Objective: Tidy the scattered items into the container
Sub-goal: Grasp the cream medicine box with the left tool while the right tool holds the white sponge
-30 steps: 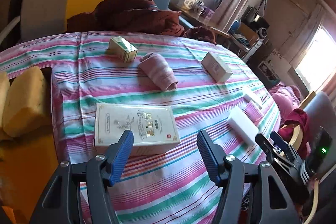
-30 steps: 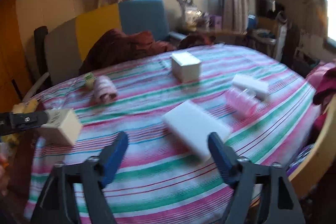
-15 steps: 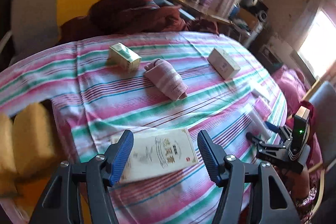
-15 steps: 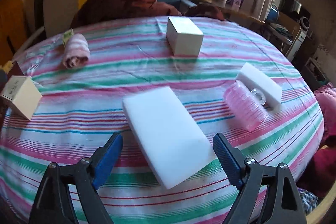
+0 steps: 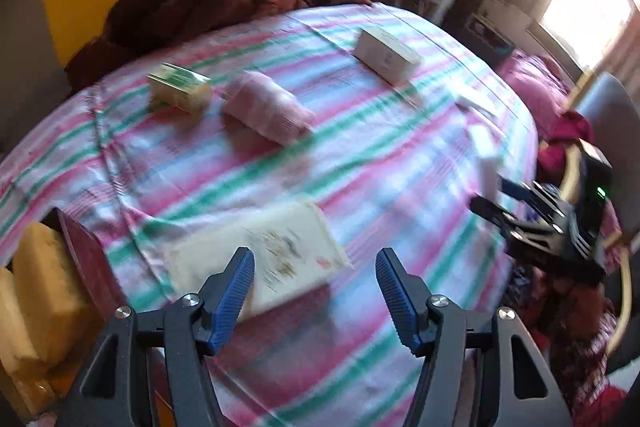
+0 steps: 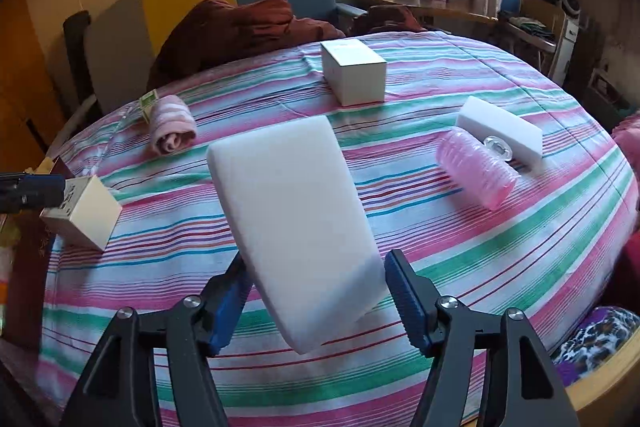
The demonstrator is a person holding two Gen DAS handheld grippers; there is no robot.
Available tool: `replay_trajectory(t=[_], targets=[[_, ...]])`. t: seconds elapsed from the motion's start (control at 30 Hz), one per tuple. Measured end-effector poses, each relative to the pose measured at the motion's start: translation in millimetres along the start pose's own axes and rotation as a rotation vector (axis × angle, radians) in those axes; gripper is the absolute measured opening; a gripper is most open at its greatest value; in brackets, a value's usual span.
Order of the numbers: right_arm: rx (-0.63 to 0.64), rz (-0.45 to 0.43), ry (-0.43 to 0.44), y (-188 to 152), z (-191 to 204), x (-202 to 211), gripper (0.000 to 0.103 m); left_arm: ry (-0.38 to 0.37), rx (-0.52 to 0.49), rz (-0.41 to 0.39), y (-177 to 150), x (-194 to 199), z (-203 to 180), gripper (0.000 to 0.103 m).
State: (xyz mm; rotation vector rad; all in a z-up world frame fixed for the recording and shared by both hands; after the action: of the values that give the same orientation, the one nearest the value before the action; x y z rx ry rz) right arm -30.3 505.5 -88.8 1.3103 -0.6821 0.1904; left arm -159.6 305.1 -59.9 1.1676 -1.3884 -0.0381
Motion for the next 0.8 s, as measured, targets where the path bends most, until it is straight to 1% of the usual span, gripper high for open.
replay_trajectory(t=[0.07,0.1,0.13,0.27,0.33,0.4,0.47,0.5,0.53,0.57,0.63,0.73,0.8], targets=[[0.006,-0.018,0.004,-0.3,2.5,1.3,0.074,-0.026,-0.008,0.018,-2.4,3.2,-5.7,0.064],[0.009,-0.022,0.004,0.0,2.5,0.3,0.077,-0.025,-0.022,0.016,-2.1,4.6,-7.2,0.064],[0.011,-0.022,0.003,0.1,2.0,-0.9,0.080,-0.017,-0.041,0.006,-0.8,6.3,-8.2,0.064],[0.013,-0.018,-0.023,-2.3,-2.3,-3.3,0.080,0.069,-0.169,-0.049,12.4,14.5,-7.3,0.064],[0.007,-0.020,-0.033,-5.1,-2.4,-5.8,0.080,0.077,-0.214,-0.048,15.6,13.3,-5.4,0.064],[-0.010,-0.030,-0.031,-9.2,-0.9,-7.8,0.080,0.092,-0.244,-0.016,15.9,7.4,-1.6,0.064],[-0.032,-0.036,-0.007,-12.9,3.2,-9.2,0.080,0.095,-0.262,0.014,14.4,1.4,1.6,0.064],[-0.031,-0.041,0.001,-13.9,5.9,-8.3,0.081,0.089,-0.268,0.030,13.4,-2.1,3.7,0.064],[-0.021,-0.037,0.009,-15.0,9.6,-6.4,0.087,0.080,-0.272,0.044,12.3,-4.5,5.0,0.064],[-0.008,-0.032,0.016,-16.2,13.6,-3.8,0.089,0.072,-0.279,0.061,10.9,-7.7,6.1,0.064],[0.025,-0.055,0.040,-15.8,21.6,6.9,0.092,0.068,-0.317,0.100,8.9,-12.4,6.9,0.064],[0.098,-0.098,0.061,-11.2,26.0,20.4,0.097,0.083,-0.412,0.130,8.9,-16.5,1.7,0.064],[0.162,-0.101,0.044,-6.2,25.0,19.3,0.098,0.084,-0.479,0.140,10.8,-17.0,-5.2,0.064]])
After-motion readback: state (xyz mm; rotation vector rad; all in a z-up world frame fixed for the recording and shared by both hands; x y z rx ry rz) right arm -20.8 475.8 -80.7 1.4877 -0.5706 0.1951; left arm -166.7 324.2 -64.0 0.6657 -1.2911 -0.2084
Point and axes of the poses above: each gripper's, at about its wrist camera, not at the fingertips, and x roughly against the way its jaws point, z to its left, y to its top, the point moved 4 cm from there along -x, roughly the way its jaws point, and after that the axes turned 15 degrees about -z, right-handed, at the moved point
